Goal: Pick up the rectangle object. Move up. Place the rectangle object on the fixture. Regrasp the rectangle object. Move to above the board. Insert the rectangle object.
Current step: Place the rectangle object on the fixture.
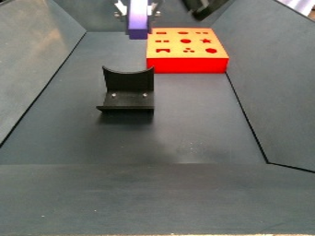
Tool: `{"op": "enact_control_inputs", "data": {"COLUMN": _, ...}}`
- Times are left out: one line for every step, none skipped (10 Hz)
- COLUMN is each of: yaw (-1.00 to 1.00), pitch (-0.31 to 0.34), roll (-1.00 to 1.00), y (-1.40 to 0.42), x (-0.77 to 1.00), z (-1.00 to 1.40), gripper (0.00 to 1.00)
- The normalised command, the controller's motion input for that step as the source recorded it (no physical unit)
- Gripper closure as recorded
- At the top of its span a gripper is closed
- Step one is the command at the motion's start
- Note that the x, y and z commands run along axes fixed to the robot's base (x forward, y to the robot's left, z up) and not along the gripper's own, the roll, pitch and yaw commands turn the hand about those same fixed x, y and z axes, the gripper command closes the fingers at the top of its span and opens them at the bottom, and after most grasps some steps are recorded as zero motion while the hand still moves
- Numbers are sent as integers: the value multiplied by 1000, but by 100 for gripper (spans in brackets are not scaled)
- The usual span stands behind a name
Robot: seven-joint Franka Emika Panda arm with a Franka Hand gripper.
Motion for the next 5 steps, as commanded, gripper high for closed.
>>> {"op": "enact_control_inputs", "data": {"yaw": -110, "pitch": 138, "roll": -391, "y": 50, "x": 408, "z": -14, "gripper": 100}}
{"op": "enact_control_inputs", "data": {"yaw": -106, "pitch": 116, "roll": -262, "y": 32, "x": 321, "z": -7, "gripper": 100}}
{"op": "enact_control_inputs", "data": {"yaw": -100, "pitch": 89, "roll": -189, "y": 34, "x": 192, "z": -5, "gripper": 100}}
{"op": "enact_control_inputs", "data": {"yaw": -82, "pitch": 9, "roll": -1000, "y": 61, "x": 111, "z": -1000, "gripper": 100}}
{"op": "enact_control_inputs", "data": {"yaw": -80, "pitch": -4, "roll": -1000, "y": 62, "x": 101, "z": -1000, "gripper": 100}}
